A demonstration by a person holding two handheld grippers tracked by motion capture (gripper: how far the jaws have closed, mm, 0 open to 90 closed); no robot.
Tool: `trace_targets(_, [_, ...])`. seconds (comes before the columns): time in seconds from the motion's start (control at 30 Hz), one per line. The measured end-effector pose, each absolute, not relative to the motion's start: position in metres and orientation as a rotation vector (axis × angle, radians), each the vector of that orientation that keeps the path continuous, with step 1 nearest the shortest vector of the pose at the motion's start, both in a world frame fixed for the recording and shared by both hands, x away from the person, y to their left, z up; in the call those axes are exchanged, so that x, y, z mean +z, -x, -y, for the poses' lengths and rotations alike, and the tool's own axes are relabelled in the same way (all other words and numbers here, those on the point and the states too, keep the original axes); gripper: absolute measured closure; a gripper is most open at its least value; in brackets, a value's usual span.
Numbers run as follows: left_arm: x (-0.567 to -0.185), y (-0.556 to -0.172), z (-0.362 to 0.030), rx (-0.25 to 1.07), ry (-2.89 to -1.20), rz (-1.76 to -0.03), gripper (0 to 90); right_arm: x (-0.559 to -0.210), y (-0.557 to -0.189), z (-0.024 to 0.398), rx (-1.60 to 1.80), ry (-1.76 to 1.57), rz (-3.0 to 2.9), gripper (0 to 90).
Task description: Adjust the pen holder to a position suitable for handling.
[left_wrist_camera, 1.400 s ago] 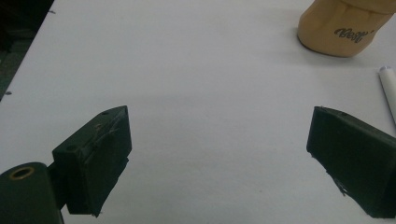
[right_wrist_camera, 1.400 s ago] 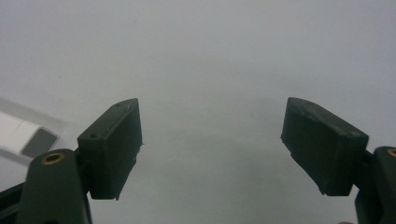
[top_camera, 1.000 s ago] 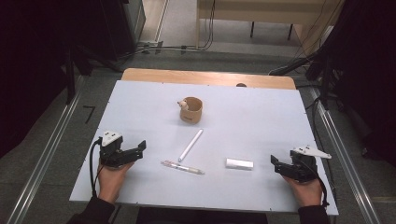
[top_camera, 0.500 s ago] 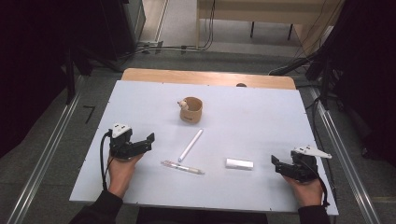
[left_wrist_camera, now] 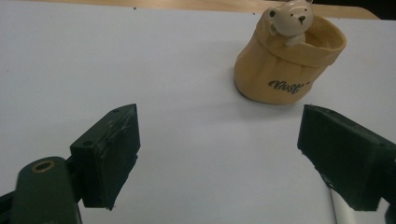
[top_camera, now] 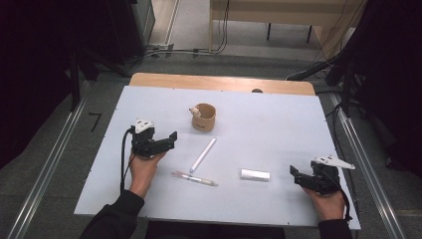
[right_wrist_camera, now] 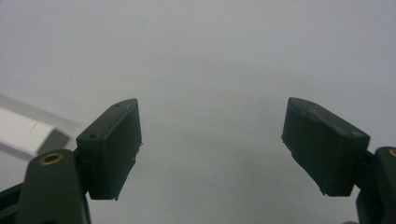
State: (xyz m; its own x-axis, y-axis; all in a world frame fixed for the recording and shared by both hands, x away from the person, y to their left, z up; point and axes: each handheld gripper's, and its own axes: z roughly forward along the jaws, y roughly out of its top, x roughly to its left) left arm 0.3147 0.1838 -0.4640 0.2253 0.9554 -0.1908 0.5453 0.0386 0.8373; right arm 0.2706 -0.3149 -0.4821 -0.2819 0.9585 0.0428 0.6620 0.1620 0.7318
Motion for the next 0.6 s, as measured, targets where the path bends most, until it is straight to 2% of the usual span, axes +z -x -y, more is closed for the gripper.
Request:
trace_targets(0.17, [-0.466,-0.332,-0.172,0.542,-1.648,-1.396,22.1,-0.482,-0.27,0.315,0.916,-1.534,-2.014,18.3])
trace_targets(0.43, [-0.464,-0.352,-0.157,0.501,-1.648,-1.376,27.2,-0.482,-0.27,0.315,0.919,-1.538,-2.016,18.3])
trace_targets(0.6, [-0.463,-0.365,-0.146,0.481,-1.682,-1.346,33.8,-0.483,-0.27,0.315,0.92,-1.537,-2.019,18.3])
